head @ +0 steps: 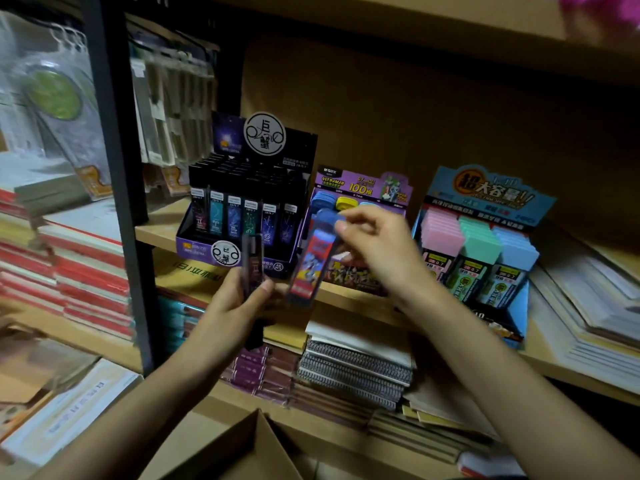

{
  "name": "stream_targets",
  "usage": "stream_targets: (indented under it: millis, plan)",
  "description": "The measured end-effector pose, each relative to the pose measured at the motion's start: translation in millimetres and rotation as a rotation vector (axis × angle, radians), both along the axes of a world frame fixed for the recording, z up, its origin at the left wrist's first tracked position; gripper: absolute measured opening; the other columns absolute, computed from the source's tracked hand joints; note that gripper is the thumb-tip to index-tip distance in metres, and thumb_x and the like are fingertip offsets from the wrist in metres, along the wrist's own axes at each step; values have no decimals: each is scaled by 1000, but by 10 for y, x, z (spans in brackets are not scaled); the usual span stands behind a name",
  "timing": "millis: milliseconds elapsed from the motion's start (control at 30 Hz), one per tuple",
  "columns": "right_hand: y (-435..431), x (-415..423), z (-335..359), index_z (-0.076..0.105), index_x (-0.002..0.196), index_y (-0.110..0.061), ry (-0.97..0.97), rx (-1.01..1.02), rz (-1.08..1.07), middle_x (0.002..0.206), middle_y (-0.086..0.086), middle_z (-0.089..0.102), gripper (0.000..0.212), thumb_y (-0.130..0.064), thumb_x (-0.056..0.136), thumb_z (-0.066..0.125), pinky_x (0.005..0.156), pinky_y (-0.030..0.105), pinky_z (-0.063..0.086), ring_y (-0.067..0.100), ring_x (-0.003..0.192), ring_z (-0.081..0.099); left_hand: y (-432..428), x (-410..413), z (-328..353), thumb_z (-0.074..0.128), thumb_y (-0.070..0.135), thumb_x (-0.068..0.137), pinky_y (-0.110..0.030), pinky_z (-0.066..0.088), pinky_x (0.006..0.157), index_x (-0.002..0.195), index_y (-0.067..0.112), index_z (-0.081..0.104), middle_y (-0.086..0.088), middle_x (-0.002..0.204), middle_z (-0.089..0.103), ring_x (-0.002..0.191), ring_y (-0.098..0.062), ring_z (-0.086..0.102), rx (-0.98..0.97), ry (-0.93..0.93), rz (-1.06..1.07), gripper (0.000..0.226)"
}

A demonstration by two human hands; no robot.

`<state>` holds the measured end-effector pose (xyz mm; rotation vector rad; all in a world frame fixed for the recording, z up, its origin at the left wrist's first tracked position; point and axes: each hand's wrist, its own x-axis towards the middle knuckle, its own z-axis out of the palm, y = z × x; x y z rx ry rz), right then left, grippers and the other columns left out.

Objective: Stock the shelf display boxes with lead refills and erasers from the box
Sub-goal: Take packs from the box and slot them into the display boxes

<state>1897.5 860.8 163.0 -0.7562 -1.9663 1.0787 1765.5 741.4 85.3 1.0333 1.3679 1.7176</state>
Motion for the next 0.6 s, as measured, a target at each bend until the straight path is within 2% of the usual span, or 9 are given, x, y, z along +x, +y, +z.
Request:
stream_targets:
  millis: [33, 100, 200, 300, 400, 467, 533, 600]
  plan:
    - [70, 45, 66, 58, 87, -21, 33, 41, -50, 79, 1, 63, 14, -8, 93, 55, 55, 17, 50, -1, 60, 60, 2, 1, 11, 43, 14, 97, -32, 52, 76, 114, 9, 49, 3, 94, 71, 84, -11, 68, 6, 15, -6, 19]
    - [207, 103, 184, 58, 87, -24, 75, 141, -144, 86, 0, 64, 14, -11, 93, 56, 59, 17, 53, 4, 74, 62, -3, 10, 19, 44, 15, 96, -25, 51, 63, 112, 11, 51, 2, 89, 67, 72, -7, 65, 7, 53, -16, 17]
    - [376, 67, 255, 60, 93, -23, 95, 287, -255, 91, -11, 60, 9, -15, 92, 57, 66, 21, 56, 9, 89, 61, -23, -12, -6, 47, 22, 95, -15, 42, 48, 107, 16, 54, -3, 77, 59, 57, -3, 56, -26, 73, -6, 15]
    - [469, -95, 220, 64, 100, -19, 49, 354, -306, 88, -16, 59, 10, -17, 92, 58, 77, 37, 57, 8, 86, 60, -34, -75, -26, 50, 21, 94, -13, 39, 43, 104, 12, 54, -4, 70, 51, 49, -1, 51, -50, 45, -6, 14]
    - [509, -252, 155, 66, 106, -12, -42, 424, -275, 92, -6, 62, 16, -14, 92, 59, 80, 41, 55, 15, 87, 63, -43, -115, -37, 54, 18, 91, -14, 40, 43, 99, 10, 54, -5, 69, 51, 49, -2, 52, -55, 51, -2, 11]
    - [531, -320, 131, 68, 106, -8, -77, 477, -250, 94, 1, 66, 18, -13, 91, 59, 82, 40, 54, 18, 89, 64, -51, -136, -50, 56, 17, 90, -16, 42, 45, 100, 12, 55, -3, 69, 54, 51, -4, 54, -43, 74, 10, 11]
    - [560, -365, 106, 68, 106, -7, -113, 531, -250, 95, 6, 68, 19, -13, 90, 61, 81, 32, 52, 17, 87, 63, -64, -152, -51, 57, 17, 90, -16, 40, 42, 99, 14, 55, -2, 67, 55, 49, -4, 54, -41, 78, 18, 10]
    - [599, -395, 80, 67, 107, -7, -176, 557, -260, 89, 4, 67, 20, -13, 89, 62, 71, 23, 46, 15, 81, 61, -76, -168, -44, 57, 17, 89, -15, 39, 40, 97, 14, 55, -3, 67, 56, 48, -3, 55, -37, 68, 27, 9]
